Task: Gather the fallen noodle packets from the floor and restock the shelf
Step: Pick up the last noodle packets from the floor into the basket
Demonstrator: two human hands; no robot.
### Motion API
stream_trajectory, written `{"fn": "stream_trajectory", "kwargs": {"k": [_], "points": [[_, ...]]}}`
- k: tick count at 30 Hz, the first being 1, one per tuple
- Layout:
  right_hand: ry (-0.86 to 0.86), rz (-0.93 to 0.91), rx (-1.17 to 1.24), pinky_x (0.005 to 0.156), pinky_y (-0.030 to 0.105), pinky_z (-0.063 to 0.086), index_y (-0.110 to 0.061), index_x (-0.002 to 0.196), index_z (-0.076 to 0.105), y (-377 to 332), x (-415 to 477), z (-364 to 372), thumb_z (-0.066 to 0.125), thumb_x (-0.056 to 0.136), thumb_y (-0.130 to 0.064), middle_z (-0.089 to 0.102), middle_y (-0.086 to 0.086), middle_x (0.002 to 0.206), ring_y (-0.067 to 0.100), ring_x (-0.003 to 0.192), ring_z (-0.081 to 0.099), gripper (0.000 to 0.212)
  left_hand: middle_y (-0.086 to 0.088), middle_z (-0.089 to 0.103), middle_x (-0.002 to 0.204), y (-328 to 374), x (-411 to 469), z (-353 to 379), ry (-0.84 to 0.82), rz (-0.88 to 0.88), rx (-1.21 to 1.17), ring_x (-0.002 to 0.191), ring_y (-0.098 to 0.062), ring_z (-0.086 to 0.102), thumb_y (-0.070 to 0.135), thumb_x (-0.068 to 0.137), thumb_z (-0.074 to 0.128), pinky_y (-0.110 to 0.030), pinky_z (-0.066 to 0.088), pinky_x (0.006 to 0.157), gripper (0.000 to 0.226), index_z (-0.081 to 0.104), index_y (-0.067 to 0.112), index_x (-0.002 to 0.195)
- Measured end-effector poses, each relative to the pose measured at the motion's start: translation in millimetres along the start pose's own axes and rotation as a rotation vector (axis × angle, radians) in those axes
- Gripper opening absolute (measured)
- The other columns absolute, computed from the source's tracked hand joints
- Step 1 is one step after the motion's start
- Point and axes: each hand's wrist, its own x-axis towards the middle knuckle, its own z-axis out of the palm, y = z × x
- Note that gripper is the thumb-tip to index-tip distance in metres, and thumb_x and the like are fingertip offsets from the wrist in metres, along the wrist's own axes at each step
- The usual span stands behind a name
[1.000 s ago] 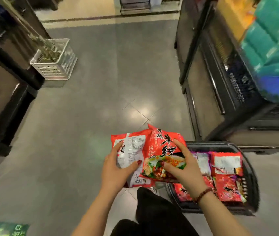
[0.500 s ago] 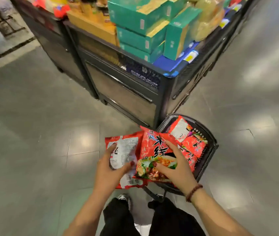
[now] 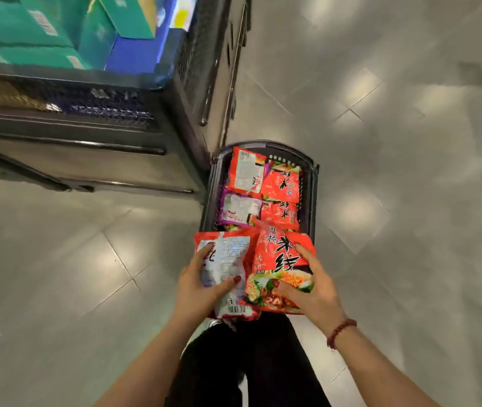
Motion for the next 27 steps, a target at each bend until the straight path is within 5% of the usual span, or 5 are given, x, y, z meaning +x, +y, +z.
{"fn": "stream_trajectory", "kwargs": {"k": [6, 12, 20, 25, 27], "points": [[0.008, 0.031, -0.131, 0.104, 0.027, 0.038, -0.04, 0.141, 0.04, 52, 93, 11, 0.083, 0.071, -0.021, 0.043, -0.008, 0.14, 0.003, 0.122, 0.041, 0.084, 0.004, 0.057, 0.127, -47, 88, 44, -0.03, -0.096, 0.052, 0.113, -0.016, 0.06, 0.059, 0.048, 0.088, -0.046, 0.055, 0.092, 0.089, 0.048, 0.05, 0.127], [0.088, 0.057, -0.259, 0.101, 0.023, 0.032, -0.039, 0.143, 0.036, 110, 160, 30, 0.082, 0.072, -0.028, 0.042, -0.005, 0.141, 0.002, 0.119, 0.038, 0.086, 0.004, 0.048, 0.133, -93, 161, 78, -0.13, -0.148, 0.173, 0.12, -0.016, 0.05, 0.043, 0.063, 0.088, -0.042, 0.048, 0.102, 0.088, 0.04, 0.052, 0.136], [0.199, 0.057, -0.519, 0.112, 0.044, 0.032, -0.033, 0.147, 0.031, 173, 231, 50, 0.075, 0.075, -0.042, 0.027, 0.008, 0.148, 0.028, 0.135, 0.031, 0.085, -0.002, 0.037, 0.139, -125, 248, 123, -0.229, 0.013, 0.317, 0.124, -0.012, 0.039, 0.041, 0.077, 0.08, -0.026, 0.033, 0.105, 0.088, 0.03, 0.04, 0.149], [0.287, -0.166, -1.118, 0.117, 0.05, -0.001, -0.02, 0.152, 0.024, 194, 251, 74, 0.047, 0.08, -0.071, 0.007, 0.019, 0.158, 0.036, 0.146, 0.005, 0.091, -0.007, -0.04, 0.153, -144, 277, 131, -0.238, 0.39, 1.045, 0.142, -0.025, -0.034, 0.077, 0.085, 0.027, -0.041, -0.018, 0.116, 0.088, -0.027, 0.042, 0.146], [0.25, -0.254, -1.151, 0.118, 0.053, 0.002, -0.024, 0.152, 0.025, 200, 258, 85, 0.042, 0.087, -0.067, 0.009, 0.014, 0.159, 0.035, 0.146, 0.006, 0.079, -0.003, -0.041, 0.152, -148, 284, 133, -0.294, 0.563, 1.097, 0.141, -0.023, -0.036, 0.074, 0.09, 0.011, -0.041, -0.023, 0.115, 0.076, -0.03, 0.04, 0.145]]}}
